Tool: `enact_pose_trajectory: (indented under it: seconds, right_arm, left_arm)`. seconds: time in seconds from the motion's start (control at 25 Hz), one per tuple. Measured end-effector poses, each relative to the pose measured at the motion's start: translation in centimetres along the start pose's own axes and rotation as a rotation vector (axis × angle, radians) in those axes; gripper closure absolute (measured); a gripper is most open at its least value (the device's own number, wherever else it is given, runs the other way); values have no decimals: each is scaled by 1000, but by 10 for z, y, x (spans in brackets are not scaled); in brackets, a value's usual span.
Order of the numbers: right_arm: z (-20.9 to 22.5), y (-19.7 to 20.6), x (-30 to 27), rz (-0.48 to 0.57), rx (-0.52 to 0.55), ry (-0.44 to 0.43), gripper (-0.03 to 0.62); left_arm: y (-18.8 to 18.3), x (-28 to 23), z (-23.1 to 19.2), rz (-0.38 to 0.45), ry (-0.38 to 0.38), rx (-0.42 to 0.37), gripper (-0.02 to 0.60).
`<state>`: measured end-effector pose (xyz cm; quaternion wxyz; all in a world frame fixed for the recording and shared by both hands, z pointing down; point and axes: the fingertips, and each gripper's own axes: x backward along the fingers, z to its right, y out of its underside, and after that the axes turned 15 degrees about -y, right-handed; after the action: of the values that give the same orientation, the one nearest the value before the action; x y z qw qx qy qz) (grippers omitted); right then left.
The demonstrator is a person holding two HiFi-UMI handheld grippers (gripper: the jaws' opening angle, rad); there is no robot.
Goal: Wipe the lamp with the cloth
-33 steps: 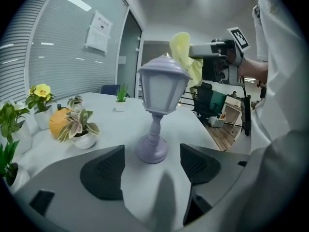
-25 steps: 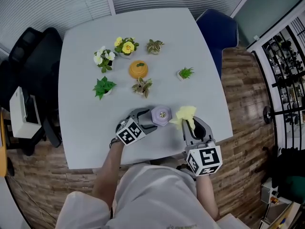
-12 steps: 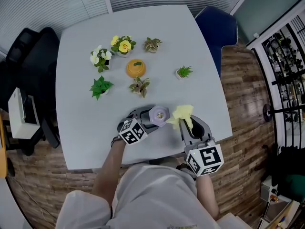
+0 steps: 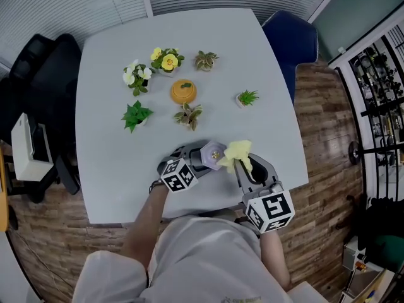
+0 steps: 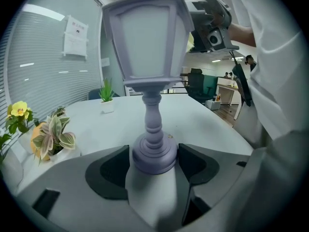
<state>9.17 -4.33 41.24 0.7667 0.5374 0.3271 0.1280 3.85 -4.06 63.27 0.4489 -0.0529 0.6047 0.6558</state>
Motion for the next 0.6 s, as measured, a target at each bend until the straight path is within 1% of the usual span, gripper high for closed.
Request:
enact_pose_trajectory:
  seconds: [0.08, 0.32, 0.6]
  right_arm:
    - [-2, 0, -3, -6, 1, -10, 522]
    - [-11, -1, -12, -25, 23, -46, 522]
    - [-19, 7, -18, -51, 31, -64, 522]
  left_arm:
    - [1, 1, 2, 1, 9, -30, 276]
    - [1, 2, 3, 1, 12, -36, 278]
    - [2, 2, 4, 1, 15, -37, 279]
